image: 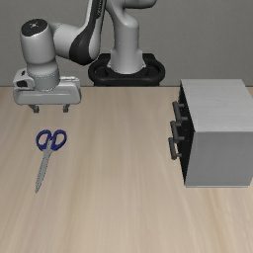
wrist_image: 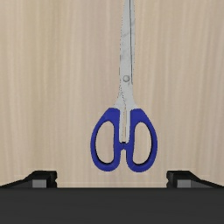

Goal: Pick up the scissors and place it on the top of the cabinet

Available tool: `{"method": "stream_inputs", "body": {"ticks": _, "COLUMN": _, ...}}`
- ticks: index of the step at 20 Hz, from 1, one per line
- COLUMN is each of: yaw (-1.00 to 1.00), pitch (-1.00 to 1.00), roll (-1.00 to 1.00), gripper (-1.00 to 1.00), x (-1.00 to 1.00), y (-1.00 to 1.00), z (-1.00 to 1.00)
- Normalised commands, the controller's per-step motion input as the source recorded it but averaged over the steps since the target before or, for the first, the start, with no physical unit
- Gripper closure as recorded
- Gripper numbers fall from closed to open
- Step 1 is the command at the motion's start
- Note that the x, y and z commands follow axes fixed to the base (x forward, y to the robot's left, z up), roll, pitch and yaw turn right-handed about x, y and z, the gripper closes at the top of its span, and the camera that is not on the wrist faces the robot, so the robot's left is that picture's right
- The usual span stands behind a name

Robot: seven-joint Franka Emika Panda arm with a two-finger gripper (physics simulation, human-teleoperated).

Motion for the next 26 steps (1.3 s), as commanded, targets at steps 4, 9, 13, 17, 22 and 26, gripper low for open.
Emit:
{"method": "stream_inputs", "body": {"ticks": 4, "yaw": 0.00, "pitch": 0.00, "roll": 0.00, "gripper": -1.00, "x": 0.00, "y": 0.00, "z": -1.00}}
{"method": "stream_inputs", "body": {"ticks": 9, "yaw": 0.00, "pitch": 0.00, "roll": 0.00, "gripper": -1.00, "x": 0.00, "y": 0.00, "z": -1.00}}
{"method": "stream_inputs", "body": {"ticks": 13, "yaw": 0.00, "pitch": 0.00, "roll": 0.00, "gripper": 1.00, "x": 0.00, "y": 0.00, "z": -0.25}}
{"method": "stream_inputs", "body": {"ticks": 17, "yaw": 0.00, "pitch": 0.00, "roll": 0.00, "gripper": 1.00, "x": 0.00, "y": 0.00, "z": 0.00}}
{"method": "stream_inputs", "body": {"ticks": 22, "yaw": 0.00, "pitch": 0.00, "roll": 0.00, "gripper": 1.00, "x": 0.00, "y": 0.00, "z": 0.00}}
{"method": "stream_inputs", "body": {"ticks": 26, "yaw": 0.00, "pitch": 0.00, "roll": 0.00, "gripper": 1.00, "x": 0.00, "y": 0.00, "z": 1.00}}
